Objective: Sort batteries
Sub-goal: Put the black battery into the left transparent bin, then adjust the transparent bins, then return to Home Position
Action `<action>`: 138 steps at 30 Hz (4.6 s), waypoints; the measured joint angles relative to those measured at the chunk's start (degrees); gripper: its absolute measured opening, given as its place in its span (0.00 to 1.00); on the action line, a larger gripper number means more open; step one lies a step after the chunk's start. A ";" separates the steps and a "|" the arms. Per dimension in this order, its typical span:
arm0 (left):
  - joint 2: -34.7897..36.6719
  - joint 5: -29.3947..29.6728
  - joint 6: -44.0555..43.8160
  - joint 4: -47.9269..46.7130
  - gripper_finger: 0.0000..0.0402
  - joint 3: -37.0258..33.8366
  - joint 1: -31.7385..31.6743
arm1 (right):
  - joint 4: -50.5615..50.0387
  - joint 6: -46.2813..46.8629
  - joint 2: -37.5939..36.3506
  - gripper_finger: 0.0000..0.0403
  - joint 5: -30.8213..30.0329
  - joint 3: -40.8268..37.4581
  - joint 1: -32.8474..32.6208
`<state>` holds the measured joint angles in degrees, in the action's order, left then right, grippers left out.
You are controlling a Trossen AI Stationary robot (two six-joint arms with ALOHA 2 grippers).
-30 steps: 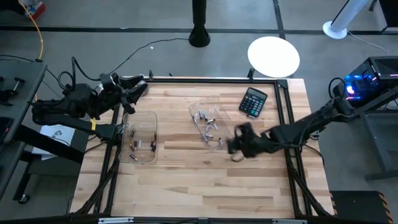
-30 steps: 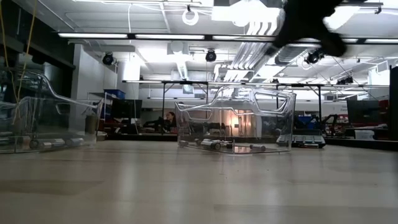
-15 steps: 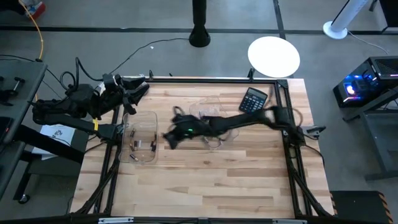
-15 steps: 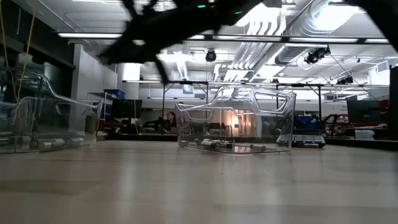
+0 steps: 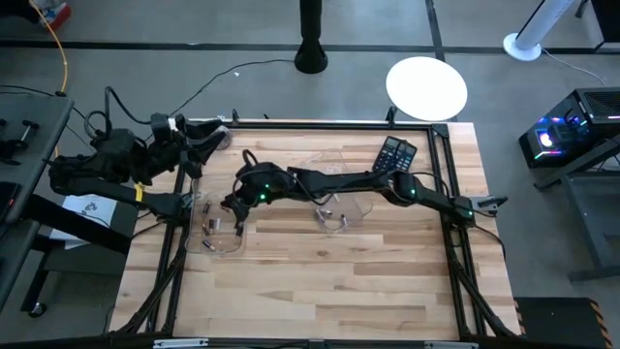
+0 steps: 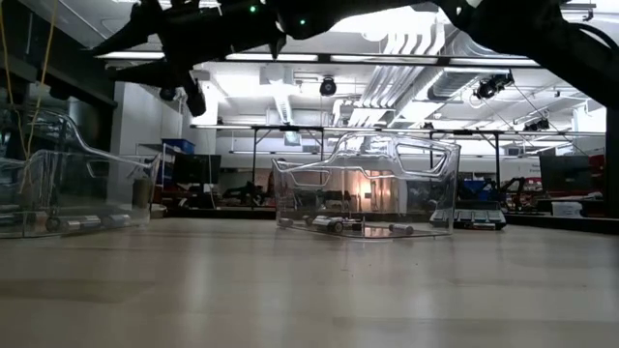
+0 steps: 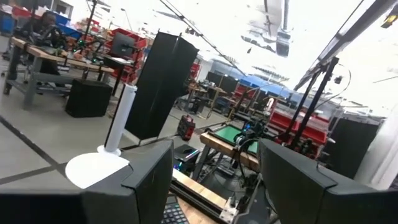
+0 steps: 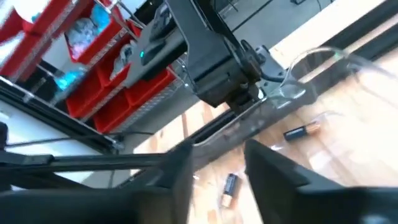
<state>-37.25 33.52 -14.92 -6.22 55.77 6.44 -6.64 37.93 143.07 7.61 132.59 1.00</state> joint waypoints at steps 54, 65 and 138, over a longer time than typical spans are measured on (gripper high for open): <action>-43.96 -17.86 -20.68 -15.24 0.00 -17.71 -19.55 | -57.85 42.21 -86.72 0.00 -35.57 -73.28 -22.18; -57.42 -16.94 -15.84 -6.17 0.00 -2.42 -24.88 | -44.52 51.15 -77.48 0.00 -32.57 -85.44 -22.76; -30.62 -22.05 -26.77 -28.59 0.00 -18.97 -19.82 | -6.84 49.96 -66.66 0.00 -27.96 -98.37 -13.90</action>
<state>-67.88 11.47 -41.69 -34.81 36.80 -13.38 -13.48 87.89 76.41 -20.35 34.22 -12.91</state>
